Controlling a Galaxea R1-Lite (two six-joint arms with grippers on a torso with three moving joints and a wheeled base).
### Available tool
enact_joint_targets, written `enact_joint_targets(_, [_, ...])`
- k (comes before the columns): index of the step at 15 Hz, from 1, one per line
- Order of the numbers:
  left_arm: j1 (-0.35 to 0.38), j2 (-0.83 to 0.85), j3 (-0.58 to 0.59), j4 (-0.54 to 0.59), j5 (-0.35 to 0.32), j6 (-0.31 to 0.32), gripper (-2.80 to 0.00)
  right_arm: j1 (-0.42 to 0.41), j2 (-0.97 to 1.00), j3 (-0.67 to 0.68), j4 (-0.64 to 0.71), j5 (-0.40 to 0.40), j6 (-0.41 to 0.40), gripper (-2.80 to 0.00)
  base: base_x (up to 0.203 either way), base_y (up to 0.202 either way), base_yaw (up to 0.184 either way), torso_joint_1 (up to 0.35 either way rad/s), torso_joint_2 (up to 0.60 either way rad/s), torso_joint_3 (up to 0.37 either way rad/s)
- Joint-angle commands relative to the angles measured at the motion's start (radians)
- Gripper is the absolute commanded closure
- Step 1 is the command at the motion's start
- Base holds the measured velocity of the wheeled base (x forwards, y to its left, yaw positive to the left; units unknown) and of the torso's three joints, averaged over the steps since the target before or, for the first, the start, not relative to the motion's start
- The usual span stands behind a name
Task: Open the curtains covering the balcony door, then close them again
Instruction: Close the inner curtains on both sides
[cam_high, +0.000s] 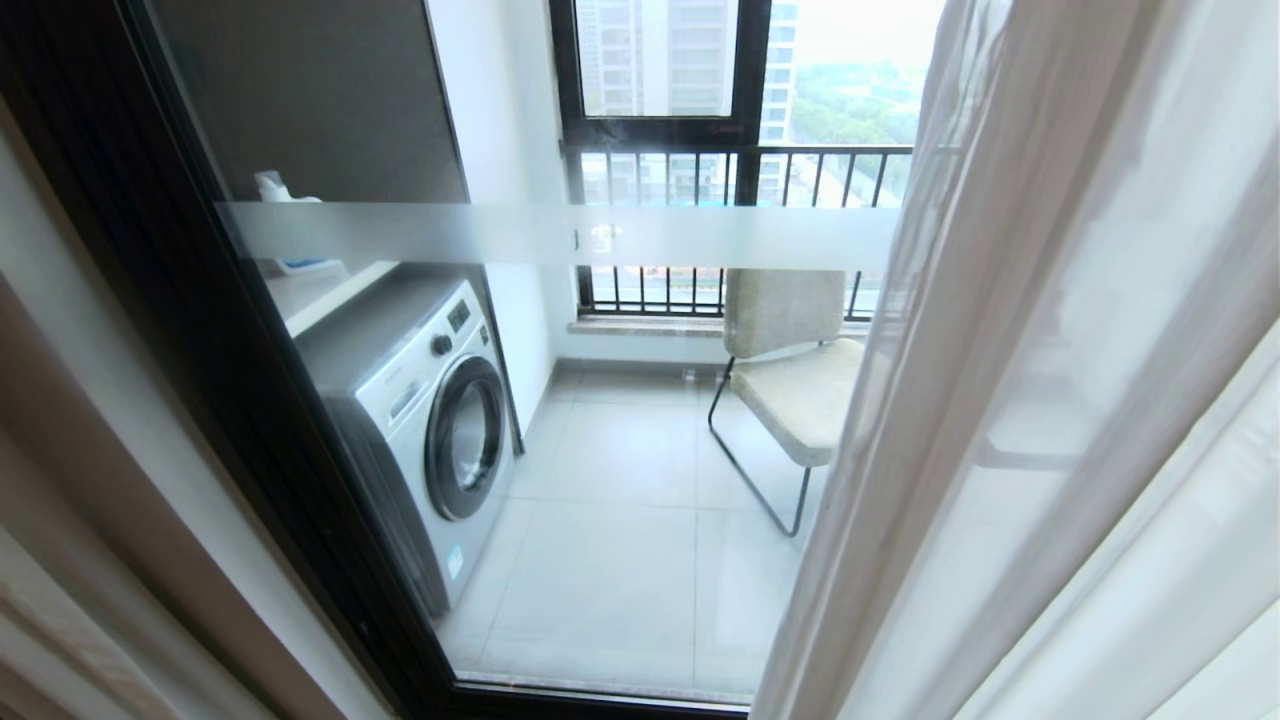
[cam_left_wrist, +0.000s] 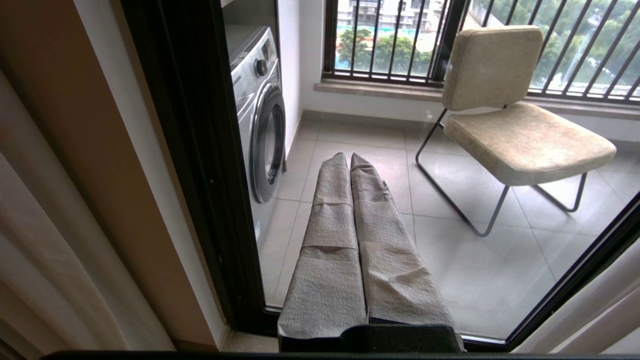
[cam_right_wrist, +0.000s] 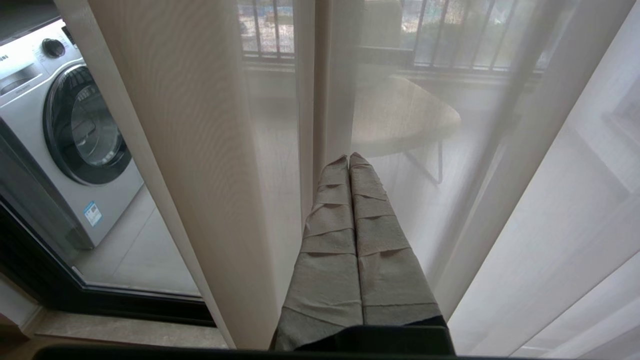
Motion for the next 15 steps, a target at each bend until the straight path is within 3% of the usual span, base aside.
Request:
enact_joint_targets(1, [0.000,0.000,0.000,-0.001,0.000,-0.001,0.00,0.000,0.000,0.000,0.000,0.000,-0.001,0.00,0.000,0.000,0.000,0.000,0.00,0.000])
enact_joint_targets(6, [0.000,0.000,0.000,-0.001,0.000,-0.001,0.00,0.000,0.000,0.000,0.000,0.000,-0.001,0.00,0.000,0.042,0.000,0.001,0.00,0.001])
enact_joint_targets(15, [0.000,0.000,0.000,-0.001,0.002,-0.001,0.00,0.000,0.000,0.000,0.000,0.000,-0.001,0.00,0.000,0.191,0.000,0.003,0.00,0.004])
